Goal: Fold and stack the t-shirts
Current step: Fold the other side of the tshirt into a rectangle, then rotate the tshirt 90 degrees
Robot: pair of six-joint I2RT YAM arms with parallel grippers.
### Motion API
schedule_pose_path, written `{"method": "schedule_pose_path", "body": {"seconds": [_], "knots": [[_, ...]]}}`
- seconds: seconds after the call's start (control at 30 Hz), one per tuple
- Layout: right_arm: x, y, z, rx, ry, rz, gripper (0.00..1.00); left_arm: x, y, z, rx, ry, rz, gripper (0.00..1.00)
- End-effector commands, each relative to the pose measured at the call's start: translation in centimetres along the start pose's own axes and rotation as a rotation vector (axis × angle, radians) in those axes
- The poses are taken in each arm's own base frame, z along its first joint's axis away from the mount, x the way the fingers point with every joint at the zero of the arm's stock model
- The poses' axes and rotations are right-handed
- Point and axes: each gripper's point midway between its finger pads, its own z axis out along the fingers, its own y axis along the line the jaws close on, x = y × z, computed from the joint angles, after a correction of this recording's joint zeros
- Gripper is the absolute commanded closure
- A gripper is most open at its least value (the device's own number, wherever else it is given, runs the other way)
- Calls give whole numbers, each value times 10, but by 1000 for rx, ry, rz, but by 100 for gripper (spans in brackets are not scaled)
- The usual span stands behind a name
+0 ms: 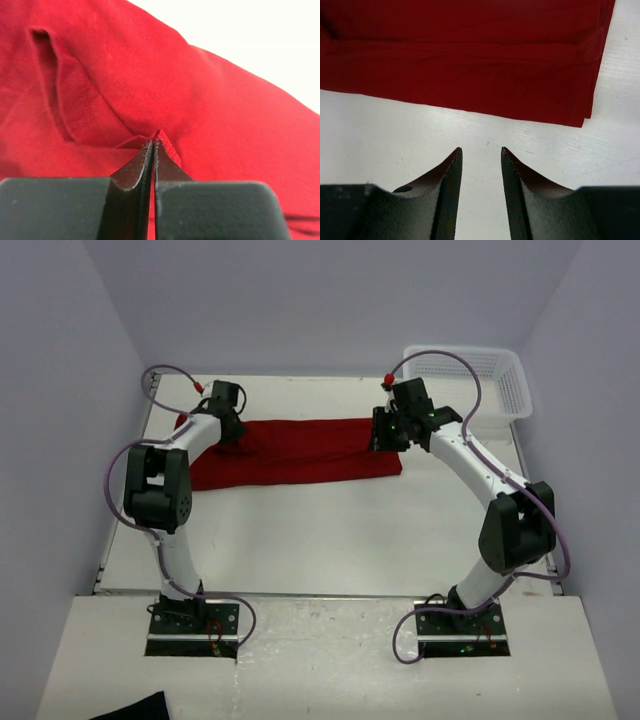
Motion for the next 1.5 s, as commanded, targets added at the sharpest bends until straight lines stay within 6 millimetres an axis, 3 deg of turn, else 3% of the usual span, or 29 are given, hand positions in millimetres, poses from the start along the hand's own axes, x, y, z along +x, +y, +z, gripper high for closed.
{"method": "schedule_pose_path", "body": {"seconds": [0.0,0.2,0.3,0.37,0.4,0.47,0.53,0.6,0.67,0.7,0.77,0.8,0.87,0.9,0.93,0.97,1.0,1.07,1.17,1.2,1.23,1.27,1.37,1.47], "knots": [[-3,5,4,-27,-5,8,62,-47,-13,-37,73,-135,-47,100],[-9,8,2,-30,-10,3,61,-65,-26,-49,123,-172,-39,100],[-10,8,2,-27,-11,-1,61,-69,-38,-42,167,-174,-8,100],[-11,7,2,-23,-11,-3,61,-70,-56,-30,237,-164,35,100],[-10,8,3,-23,-8,-5,61,-61,-58,-14,238,-141,62,100],[-9,8,5,-23,-1,-8,61,-64,-76,-2,317,-148,112,86],[-7,7,7,-16,3,-13,61,-53,-86,26,349,-118,160,71],[-2,2,11,6,18,-15,61,-41,-83,42,339,-101,185,62],[-1,0,14,12,26,-18,61,-44,-87,39,375,-140,192,48],[-1,0,14,12,28,-18,61,-54,-87,24,385,-175,186,44],[-3,2,15,7,21,-13,61,-51,-69,16,326,-204,155,43],[-3,2,16,5,20,-13,61,-60,-66,-7,329,-250,137,43],[-6,4,16,3,23,-4,61,-67,-56,-30,290,-292,88,43],[-4,3,18,6,31,1,61,-73,-51,-55,288,-328,63,43],[-6,3,19,8,29,2,61,-67,-44,-64,265,-303,50,43],[-6,3,19,13,29,5,62,-73,-46,-87,288,-326,14,43],[-3,1,22,17,42,10,61,-65,-40,-91,271,-307,9,43],[-4,-1,25,36,61,12,62,-67,-38,-111,274,-321,-9,43],[-12,-9,38,91,69,17,61,-69,-37,-128,290,-317,-17,43],[-5,-17,50,119,118,27,61,-67,-38,-131,300,-308,-15,43],[-21,-13,49,112,99,44,61,-65,-37,-133,305,-303,-15,43],[-23,-15,53,114,115,63,62,-66,-38,-137,315,-302,-20,43],[-26,-20,64,120,164,138,67,-49,-31,-130,294,-254,-36,45],[-25,-12,77,67,196,176,98,-28,-22,-119,260,-191,-66,56]]}}
